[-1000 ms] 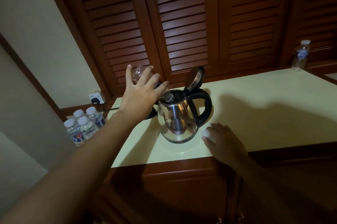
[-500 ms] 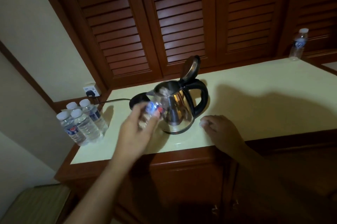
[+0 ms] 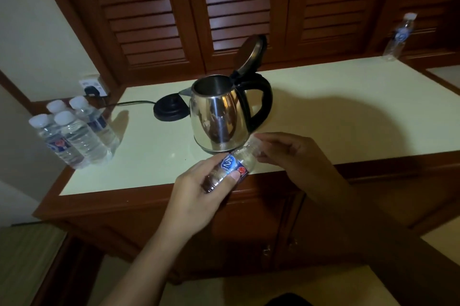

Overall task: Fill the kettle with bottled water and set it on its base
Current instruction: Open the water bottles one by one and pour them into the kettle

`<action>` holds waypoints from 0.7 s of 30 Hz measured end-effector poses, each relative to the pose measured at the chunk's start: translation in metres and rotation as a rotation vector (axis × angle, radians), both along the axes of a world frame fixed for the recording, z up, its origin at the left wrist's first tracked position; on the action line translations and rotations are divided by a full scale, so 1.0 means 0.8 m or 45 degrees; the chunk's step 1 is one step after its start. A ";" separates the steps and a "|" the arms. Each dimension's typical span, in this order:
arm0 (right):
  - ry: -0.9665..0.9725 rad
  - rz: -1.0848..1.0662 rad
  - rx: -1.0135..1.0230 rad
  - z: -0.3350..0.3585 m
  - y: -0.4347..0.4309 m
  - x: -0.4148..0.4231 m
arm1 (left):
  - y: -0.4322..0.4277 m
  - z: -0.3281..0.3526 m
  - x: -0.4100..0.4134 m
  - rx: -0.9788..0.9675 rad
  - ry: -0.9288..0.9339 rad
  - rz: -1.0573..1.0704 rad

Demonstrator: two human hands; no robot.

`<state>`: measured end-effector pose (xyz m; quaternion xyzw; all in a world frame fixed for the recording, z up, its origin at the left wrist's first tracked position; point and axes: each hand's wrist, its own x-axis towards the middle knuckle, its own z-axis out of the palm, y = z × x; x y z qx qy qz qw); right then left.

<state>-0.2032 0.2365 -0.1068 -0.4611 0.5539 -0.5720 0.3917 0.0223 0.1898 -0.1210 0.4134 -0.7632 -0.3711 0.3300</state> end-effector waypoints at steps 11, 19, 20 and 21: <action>0.078 0.075 -0.106 0.040 0.030 -0.056 | -0.009 0.019 -0.061 0.674 0.423 -0.229; 0.303 0.131 -0.140 0.070 0.028 -0.136 | -0.041 0.032 -0.139 1.091 0.595 -0.547; 0.330 0.128 -0.135 0.071 0.025 -0.151 | -0.047 0.033 -0.153 1.175 0.595 -0.594; 0.360 0.128 -0.126 0.073 0.021 -0.167 | -0.054 0.033 -0.167 1.292 0.592 -0.645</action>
